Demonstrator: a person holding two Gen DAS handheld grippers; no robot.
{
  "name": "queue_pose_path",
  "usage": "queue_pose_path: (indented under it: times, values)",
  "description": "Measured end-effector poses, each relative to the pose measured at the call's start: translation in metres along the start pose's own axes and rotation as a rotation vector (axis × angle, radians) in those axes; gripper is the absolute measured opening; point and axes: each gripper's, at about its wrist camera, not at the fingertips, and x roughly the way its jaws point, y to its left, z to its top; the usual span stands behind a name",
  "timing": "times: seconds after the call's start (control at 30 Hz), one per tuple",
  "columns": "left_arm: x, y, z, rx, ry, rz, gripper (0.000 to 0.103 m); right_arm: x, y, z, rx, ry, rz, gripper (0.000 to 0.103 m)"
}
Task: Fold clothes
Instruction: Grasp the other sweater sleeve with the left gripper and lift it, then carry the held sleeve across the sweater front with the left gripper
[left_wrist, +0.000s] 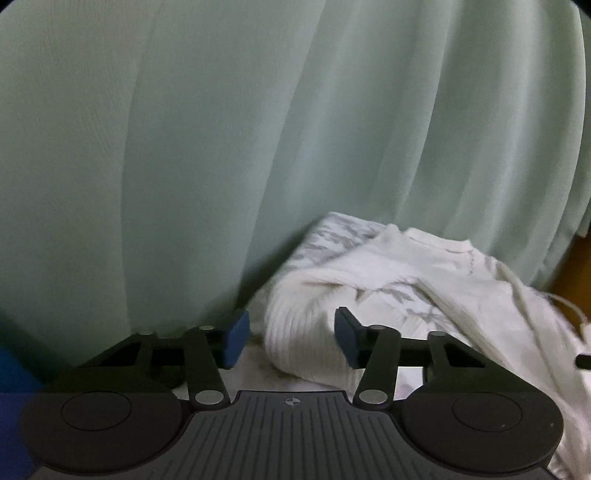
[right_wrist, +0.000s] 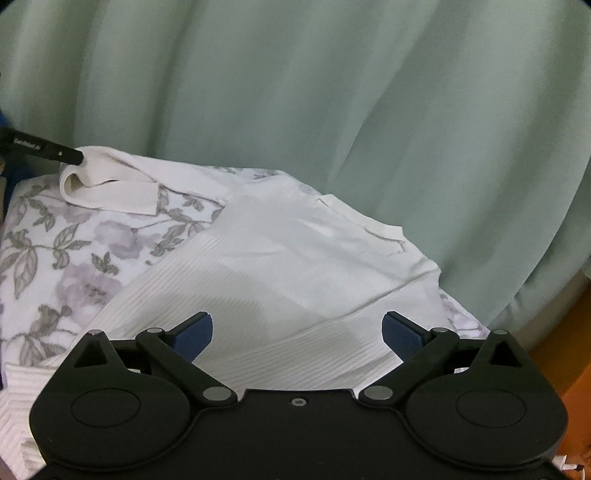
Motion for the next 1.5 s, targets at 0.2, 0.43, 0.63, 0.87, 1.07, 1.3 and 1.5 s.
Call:
queue_pose_path:
  times: [0.2,0.43,0.63,0.87,1.07,1.3,1.5]
  values:
    - [0.006,0.005,0.000,-0.048,0.037,-0.062,0.033,0.003,0.004,-0.002,-0.006,0.014,0.012,0.098]
    - [0.000,-0.014,0.003,0.070,0.011,-0.006,0.017,0.003,0.002,-0.008,0.022,0.014,0.023,0.098]
    - [-0.024,-0.060,0.018,0.345,-0.174,0.176,0.015,-0.002,-0.002,-0.015,0.037,0.005,0.027,0.098]
    - [-0.029,-0.112,0.007,0.704,-0.291,0.364,0.015,-0.006,-0.011,-0.020,0.081,-0.003,0.025,0.098]
    - [-0.035,-0.120,-0.029,0.706,-0.167,0.260,0.015,-0.003,-0.007,-0.012,0.084,-0.020,0.052,0.098]
    - [-0.040,-0.119,-0.048,0.646,-0.081,0.188,0.015,0.009,0.002,0.027,0.131,-0.087,0.154,0.097]
    - [-0.043,-0.131,-0.058,0.638,-0.082,0.141,0.016,0.035,0.009,0.067,0.280,-0.071,0.289,0.093]
